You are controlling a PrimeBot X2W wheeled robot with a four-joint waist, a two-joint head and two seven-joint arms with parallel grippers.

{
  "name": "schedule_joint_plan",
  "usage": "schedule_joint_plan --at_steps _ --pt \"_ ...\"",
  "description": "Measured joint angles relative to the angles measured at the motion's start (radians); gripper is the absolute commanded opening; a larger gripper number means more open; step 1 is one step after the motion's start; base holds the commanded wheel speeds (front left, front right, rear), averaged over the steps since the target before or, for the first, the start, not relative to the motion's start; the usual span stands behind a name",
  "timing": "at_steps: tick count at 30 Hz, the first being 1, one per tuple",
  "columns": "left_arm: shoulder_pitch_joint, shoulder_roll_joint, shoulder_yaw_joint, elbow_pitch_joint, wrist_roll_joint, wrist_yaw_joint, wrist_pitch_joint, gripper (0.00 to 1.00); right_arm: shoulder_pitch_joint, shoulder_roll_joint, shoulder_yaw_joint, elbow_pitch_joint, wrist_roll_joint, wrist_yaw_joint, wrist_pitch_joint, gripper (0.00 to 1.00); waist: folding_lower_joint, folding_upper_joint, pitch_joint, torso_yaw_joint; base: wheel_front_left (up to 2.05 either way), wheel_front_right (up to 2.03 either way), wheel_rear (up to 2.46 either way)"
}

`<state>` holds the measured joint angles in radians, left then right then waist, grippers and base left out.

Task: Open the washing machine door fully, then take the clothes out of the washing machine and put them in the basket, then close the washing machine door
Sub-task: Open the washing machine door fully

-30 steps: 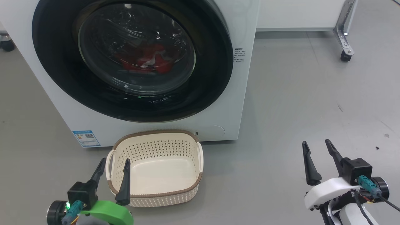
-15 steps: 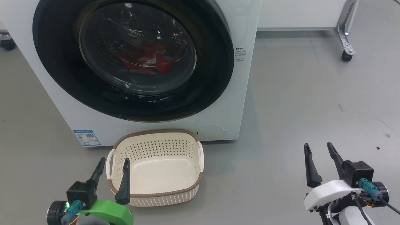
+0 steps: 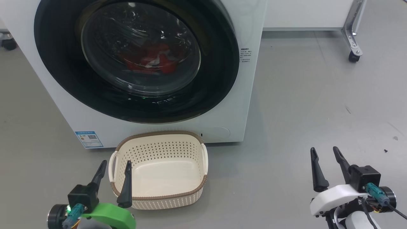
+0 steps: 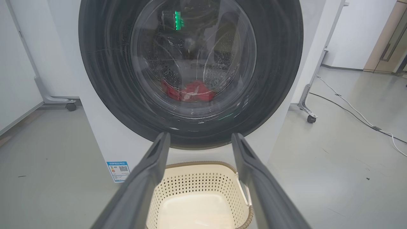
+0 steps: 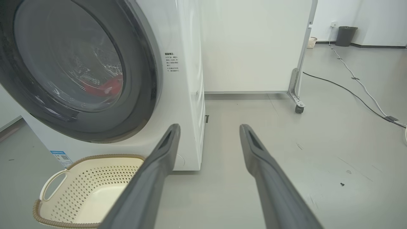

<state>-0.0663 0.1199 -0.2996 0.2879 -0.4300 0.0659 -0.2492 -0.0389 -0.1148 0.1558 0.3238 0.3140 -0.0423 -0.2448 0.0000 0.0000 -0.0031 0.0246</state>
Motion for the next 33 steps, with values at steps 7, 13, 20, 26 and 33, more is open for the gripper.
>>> schedule_joint_plan --at_steps 7,13,20,26,33 --pt "0.000 -0.002 0.002 0.000 0.012 0.000 0.000 1.00 0.000 0.003 -0.014 0.000 0.000 0.014 0.000 0.00 0.0000 0.0000 0.001 0.003 0.00 0.00 0.00" --pt "0.000 -0.004 0.005 0.000 0.020 -0.001 0.000 1.00 0.000 0.012 -0.023 0.000 0.001 0.028 0.000 0.00 0.0000 0.0000 0.003 0.004 0.00 0.00 0.00" --pt "0.000 -0.006 0.004 -0.003 0.023 -0.001 0.000 1.00 -0.001 0.030 -0.046 -0.005 0.044 0.063 0.000 0.00 0.0000 0.0000 0.013 0.005 0.00 0.00 0.00" --pt "-0.003 -0.012 0.008 -0.014 0.022 -0.002 0.000 1.00 -0.027 0.055 -0.106 -0.015 0.163 0.098 0.000 0.00 0.0000 0.0000 0.045 0.008 0.00 0.00 0.00" --pt "-0.043 -0.014 0.008 -0.040 0.030 -0.011 0.000 1.00 -0.080 0.070 -0.174 0.011 0.376 0.138 -0.002 0.00 0.0000 0.0000 0.094 0.014 0.00 0.00 0.00"
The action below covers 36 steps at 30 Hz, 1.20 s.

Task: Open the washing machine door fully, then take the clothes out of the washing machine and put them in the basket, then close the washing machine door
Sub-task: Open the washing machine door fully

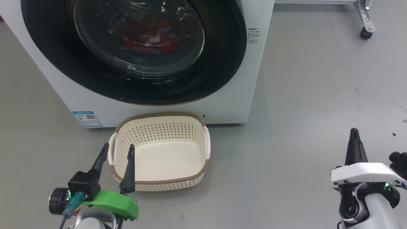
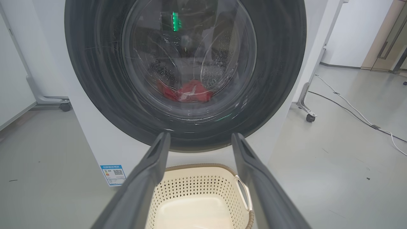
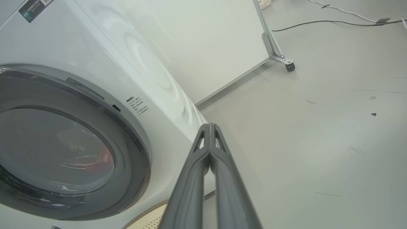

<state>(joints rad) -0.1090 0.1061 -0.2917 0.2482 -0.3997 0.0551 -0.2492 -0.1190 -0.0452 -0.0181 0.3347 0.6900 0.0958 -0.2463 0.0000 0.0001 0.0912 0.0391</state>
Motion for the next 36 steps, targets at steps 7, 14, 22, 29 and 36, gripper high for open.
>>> schedule_joint_plan --at_steps 7,14,22,29,36 --pt "-0.037 -0.003 0.000 -0.026 0.006 -0.008 0.000 1.00 -0.108 0.002 -0.049 0.028 0.232 0.017 0.070 0.00 0.0000 -0.0001 0.058 0.014 0.00 0.00 0.00" --pt "-0.095 -0.013 0.000 -0.067 0.018 -0.017 0.000 1.00 -0.273 0.001 -0.084 0.041 0.495 0.017 0.206 0.00 0.0000 0.0000 0.137 0.032 0.00 0.00 0.00" --pt "-0.152 -0.023 -0.001 -0.098 0.023 -0.032 -0.003 1.00 -0.447 -0.003 -0.093 0.043 0.675 0.018 0.342 0.00 0.0000 0.0000 0.226 0.055 0.00 0.00 0.00" --pt "-0.196 -0.035 -0.004 -0.105 0.024 -0.043 -0.003 1.00 -0.591 -0.017 -0.098 0.069 0.716 0.015 0.435 0.00 0.0001 0.0000 0.300 0.081 0.00 0.00 0.00" --pt "-0.226 -0.045 -0.008 -0.110 0.028 -0.052 -0.003 1.00 -0.709 -0.061 -0.087 0.097 0.719 -0.005 0.500 0.00 0.0001 0.0000 0.350 0.108 0.00 0.00 0.00"
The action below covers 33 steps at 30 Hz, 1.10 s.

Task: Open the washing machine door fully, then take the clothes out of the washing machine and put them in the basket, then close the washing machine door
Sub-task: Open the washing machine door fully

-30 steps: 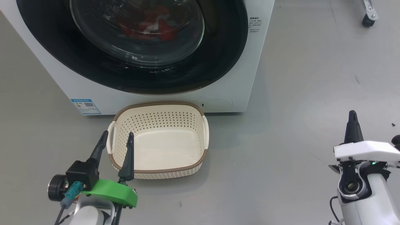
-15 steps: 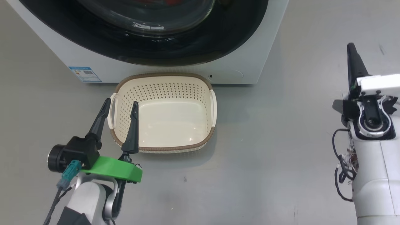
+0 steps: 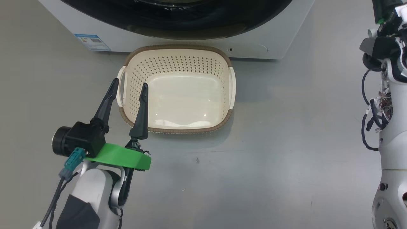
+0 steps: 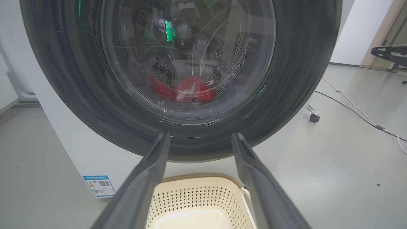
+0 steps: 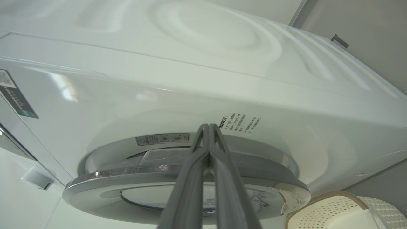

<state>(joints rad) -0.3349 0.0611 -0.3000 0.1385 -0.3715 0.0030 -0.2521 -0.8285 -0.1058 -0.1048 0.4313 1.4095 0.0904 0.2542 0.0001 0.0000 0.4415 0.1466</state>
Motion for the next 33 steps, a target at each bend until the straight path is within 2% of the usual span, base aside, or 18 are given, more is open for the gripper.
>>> schedule_joint_plan --at_steps 9,22,33 --pt "-0.030 -0.012 -0.007 0.002 0.004 -0.009 0.000 1.00 -0.133 -0.031 0.045 0.051 0.007 -0.023 0.102 0.00 0.0000 0.0000 0.048 0.044 0.00 0.00 0.00" --pt "-0.051 -0.021 -0.021 0.012 0.004 -0.027 0.000 1.00 -0.260 -0.060 0.078 0.136 0.006 -0.052 0.178 0.00 0.0000 0.0000 0.076 0.093 0.00 0.00 0.00" --pt "-0.057 -0.026 -0.019 0.019 0.004 -0.031 0.000 1.00 -0.314 -0.075 0.097 0.205 0.016 -0.055 0.245 0.00 0.0000 0.0000 0.086 0.114 0.00 0.00 0.00"
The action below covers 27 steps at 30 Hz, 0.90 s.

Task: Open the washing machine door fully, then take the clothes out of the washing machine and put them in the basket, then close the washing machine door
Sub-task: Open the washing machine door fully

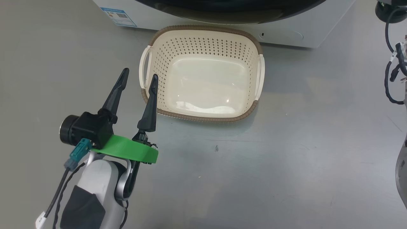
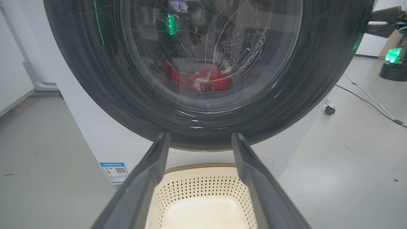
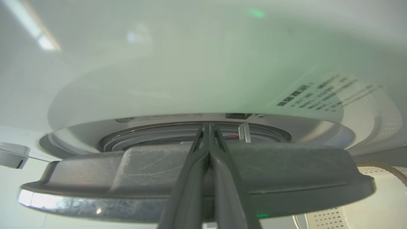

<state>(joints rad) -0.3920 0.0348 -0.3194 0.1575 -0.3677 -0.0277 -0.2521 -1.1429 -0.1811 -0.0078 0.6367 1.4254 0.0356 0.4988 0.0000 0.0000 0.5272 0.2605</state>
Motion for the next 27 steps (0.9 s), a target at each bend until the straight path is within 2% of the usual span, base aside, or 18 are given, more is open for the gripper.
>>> schedule_joint_plan --at_steps 18,27 --pt "-0.002 -0.002 0.009 0.014 0.000 -0.005 0.000 1.00 -0.021 -0.019 -0.004 0.071 0.065 0.027 0.121 0.00 0.0000 0.0000 -0.009 0.001 0.00 0.00 0.00" --pt "-0.002 -0.003 0.021 0.028 0.000 -0.005 0.000 1.00 0.002 -0.008 0.011 0.109 0.079 0.054 0.168 0.00 0.0000 0.0000 -0.040 -0.007 0.00 0.00 0.00"
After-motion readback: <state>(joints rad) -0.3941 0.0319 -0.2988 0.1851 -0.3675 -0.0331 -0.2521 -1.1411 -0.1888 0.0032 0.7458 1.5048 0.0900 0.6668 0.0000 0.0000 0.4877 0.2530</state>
